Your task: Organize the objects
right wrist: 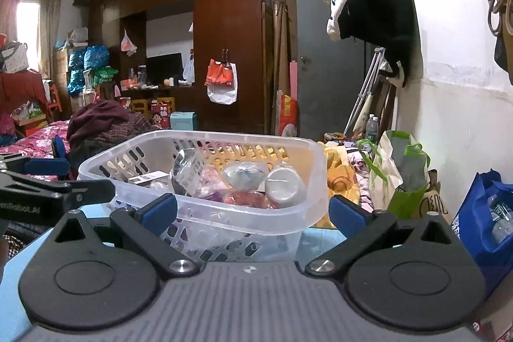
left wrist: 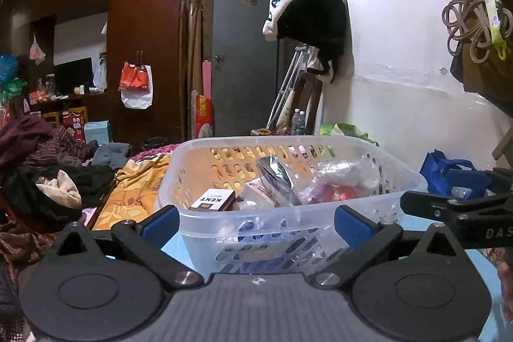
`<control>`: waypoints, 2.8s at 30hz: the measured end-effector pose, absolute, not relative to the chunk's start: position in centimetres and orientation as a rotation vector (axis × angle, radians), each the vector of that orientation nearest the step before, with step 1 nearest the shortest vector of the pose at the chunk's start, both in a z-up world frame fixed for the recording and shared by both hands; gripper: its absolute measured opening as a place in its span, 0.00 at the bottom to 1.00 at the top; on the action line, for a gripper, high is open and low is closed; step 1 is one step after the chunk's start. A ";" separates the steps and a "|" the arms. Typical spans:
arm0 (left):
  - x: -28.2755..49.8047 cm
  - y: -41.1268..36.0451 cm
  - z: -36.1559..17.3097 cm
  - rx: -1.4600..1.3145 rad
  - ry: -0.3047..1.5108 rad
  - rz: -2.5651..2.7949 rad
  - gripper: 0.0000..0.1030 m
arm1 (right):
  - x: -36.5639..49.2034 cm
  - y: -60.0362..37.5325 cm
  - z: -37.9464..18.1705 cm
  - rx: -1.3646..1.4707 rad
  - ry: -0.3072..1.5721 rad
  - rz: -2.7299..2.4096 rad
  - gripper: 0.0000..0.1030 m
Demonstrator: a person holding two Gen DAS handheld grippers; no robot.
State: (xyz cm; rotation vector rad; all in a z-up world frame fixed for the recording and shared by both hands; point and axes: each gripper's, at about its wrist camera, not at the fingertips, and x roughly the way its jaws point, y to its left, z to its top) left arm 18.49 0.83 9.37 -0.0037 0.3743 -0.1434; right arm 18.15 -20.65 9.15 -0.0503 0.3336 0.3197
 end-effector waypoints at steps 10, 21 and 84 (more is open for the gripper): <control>17.8 0.6 9.4 0.007 0.372 -0.142 1.00 | 18.2 -20.8 8.9 -0.051 0.336 0.315 1.00; 17.8 0.5 9.1 0.004 0.387 -0.143 1.00 | 18.5 -21.1 8.5 -0.044 0.360 0.311 1.00; 17.6 -0.7 8.6 0.008 0.370 -0.130 1.00 | 18.3 -20.9 8.5 -0.065 0.360 0.306 1.00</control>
